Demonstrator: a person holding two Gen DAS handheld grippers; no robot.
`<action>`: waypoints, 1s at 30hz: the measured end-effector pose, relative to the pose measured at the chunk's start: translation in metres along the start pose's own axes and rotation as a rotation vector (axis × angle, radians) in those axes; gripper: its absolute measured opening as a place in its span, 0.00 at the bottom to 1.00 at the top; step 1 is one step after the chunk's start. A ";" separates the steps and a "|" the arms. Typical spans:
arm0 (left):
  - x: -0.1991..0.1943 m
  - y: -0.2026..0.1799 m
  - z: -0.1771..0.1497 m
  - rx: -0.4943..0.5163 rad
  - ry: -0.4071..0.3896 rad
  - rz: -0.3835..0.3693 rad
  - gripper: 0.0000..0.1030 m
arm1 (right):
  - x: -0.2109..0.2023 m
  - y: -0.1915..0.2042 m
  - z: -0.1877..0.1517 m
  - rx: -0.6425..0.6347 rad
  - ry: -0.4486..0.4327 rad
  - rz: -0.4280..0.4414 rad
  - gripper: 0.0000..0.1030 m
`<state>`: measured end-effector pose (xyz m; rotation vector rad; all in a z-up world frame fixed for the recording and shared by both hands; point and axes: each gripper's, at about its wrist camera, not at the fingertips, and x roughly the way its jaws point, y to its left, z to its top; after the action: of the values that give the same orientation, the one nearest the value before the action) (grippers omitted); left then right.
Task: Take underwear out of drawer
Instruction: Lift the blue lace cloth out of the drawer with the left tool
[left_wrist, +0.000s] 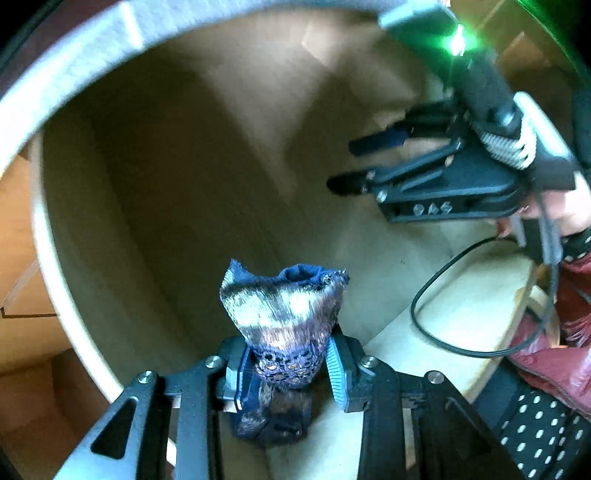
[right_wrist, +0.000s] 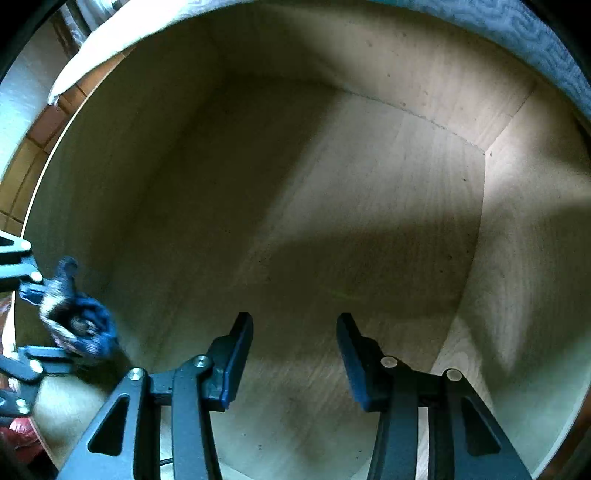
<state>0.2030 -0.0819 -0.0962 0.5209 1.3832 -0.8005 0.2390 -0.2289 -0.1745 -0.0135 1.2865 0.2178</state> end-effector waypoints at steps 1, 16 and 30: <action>-0.007 0.001 0.002 -0.003 -0.012 0.003 0.32 | -0.001 -0.001 -0.001 0.000 -0.002 0.003 0.47; -0.074 0.000 0.008 -0.012 -0.133 0.031 0.32 | -0.017 -0.005 -0.007 0.001 -0.027 0.030 0.47; -0.115 0.006 -0.003 -0.050 -0.177 0.042 0.32 | -0.015 -0.004 -0.008 0.001 -0.020 0.022 0.47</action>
<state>0.2057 -0.0540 0.0151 0.4284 1.2217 -0.7573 0.2284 -0.2364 -0.1630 0.0031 1.2673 0.2354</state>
